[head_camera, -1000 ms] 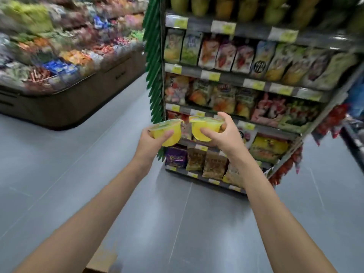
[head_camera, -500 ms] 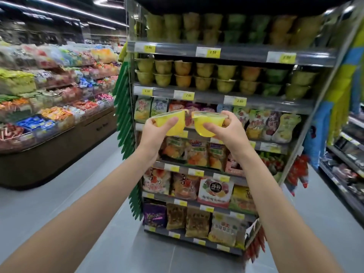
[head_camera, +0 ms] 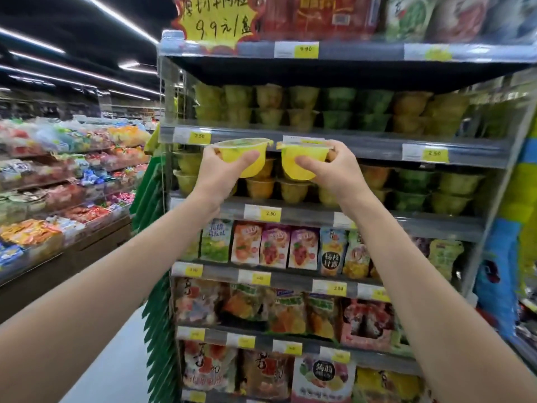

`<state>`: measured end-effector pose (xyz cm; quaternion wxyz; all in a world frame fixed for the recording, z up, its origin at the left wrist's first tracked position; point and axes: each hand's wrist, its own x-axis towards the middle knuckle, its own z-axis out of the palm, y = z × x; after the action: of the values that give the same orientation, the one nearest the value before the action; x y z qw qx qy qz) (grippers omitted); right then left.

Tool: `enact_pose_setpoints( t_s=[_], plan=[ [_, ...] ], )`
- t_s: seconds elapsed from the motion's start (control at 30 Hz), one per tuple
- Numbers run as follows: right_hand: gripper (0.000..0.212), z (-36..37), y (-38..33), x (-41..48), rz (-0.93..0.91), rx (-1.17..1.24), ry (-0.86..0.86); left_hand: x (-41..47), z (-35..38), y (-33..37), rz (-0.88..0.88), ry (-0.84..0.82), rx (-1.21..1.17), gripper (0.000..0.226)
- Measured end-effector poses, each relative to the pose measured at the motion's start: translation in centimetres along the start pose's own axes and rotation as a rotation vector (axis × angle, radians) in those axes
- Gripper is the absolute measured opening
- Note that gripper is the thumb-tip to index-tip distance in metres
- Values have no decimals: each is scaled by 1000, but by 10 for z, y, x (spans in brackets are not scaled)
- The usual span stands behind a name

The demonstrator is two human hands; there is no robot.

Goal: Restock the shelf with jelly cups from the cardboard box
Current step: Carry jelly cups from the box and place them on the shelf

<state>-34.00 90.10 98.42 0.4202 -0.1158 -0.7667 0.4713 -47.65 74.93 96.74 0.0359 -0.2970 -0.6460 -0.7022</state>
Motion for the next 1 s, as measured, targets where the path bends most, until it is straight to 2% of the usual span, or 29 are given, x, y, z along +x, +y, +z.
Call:
enact_pose_setpoints(
  t_s=[0.17,0.3,0.5,0.73,0.87,1.0],
  plan=[
    [79,34,-7,59,-55,21,46,71,-16,8,119,4,127,74],
    [80,58,-16,99,-86,51,69,118,-30,9,165,63,165,77],
    [83,89,-30,153,-144,47,6,173,-48,7,194,143,275,93],
    [95,134,-30,206,-139,89,-60,217,-55,-7,181,179,378,96],
    [101,158,-29,228,-108,159,-109,233,-61,-16,165,180,487,86],
    [88,183,-31,243,-117,155,-138,242,-67,-26,171,172,537,69]
  ],
)
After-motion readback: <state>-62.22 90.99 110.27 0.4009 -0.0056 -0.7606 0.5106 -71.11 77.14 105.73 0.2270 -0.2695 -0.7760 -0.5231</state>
